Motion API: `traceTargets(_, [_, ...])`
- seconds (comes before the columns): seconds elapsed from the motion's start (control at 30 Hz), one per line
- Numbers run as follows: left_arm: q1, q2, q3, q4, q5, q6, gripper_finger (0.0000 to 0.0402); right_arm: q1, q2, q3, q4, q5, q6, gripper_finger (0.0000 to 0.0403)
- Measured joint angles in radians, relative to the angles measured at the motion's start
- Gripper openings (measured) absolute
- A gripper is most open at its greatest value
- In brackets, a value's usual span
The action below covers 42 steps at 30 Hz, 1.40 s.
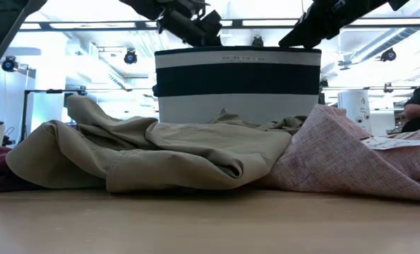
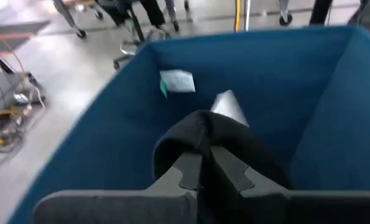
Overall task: Sort clothes
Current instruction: Put the black shorts into the blue laundry organizer, then put the brown shorts into the blue laundry organizer
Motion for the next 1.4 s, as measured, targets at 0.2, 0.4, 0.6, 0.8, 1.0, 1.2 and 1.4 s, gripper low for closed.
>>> traceTargets(0.2, [0.000,-0.001,-0.005,-0.073,0.002,0.000,0.0060,0.000,0.000,-0.008,0.001,0.001,0.004,0.0000])
traceTargets(0.4, [-0.001,-0.006,0.003,-0.121,0.010,0.000,0.0129,0.000,0.000,-0.008,0.007,0.001,0.003,0.0000])
traceTargets(0.6, [-0.008,-0.015,0.041,-0.150,0.010,0.000,0.0200,0.000,0.000,-0.008,0.008,0.001,0.005,0.0000])
traceTargets(0.8, [-0.022,-0.028,0.106,-0.155,0.007,-0.027,0.0234,0.000,0.000,-0.008,0.008,0.001,0.006,0.0000])
traceTargets(1.0, [-0.063,-0.059,0.158,-0.197,0.006,0.011,0.0210,0.000,0.000,-0.008,0.008,0.001,0.007,0.0000])
traceTargets(1.2, [-0.120,-0.103,0.143,-0.261,0.006,0.048,0.0140,0.000,0.000,-0.008,0.007,0.001,0.007,0.0000])
traceTargets(1.4, [-0.168,-0.140,0.097,-0.299,0.006,0.078,0.0058,0.000,0.000,-0.008,0.008,0.001,0.008,0.0000])
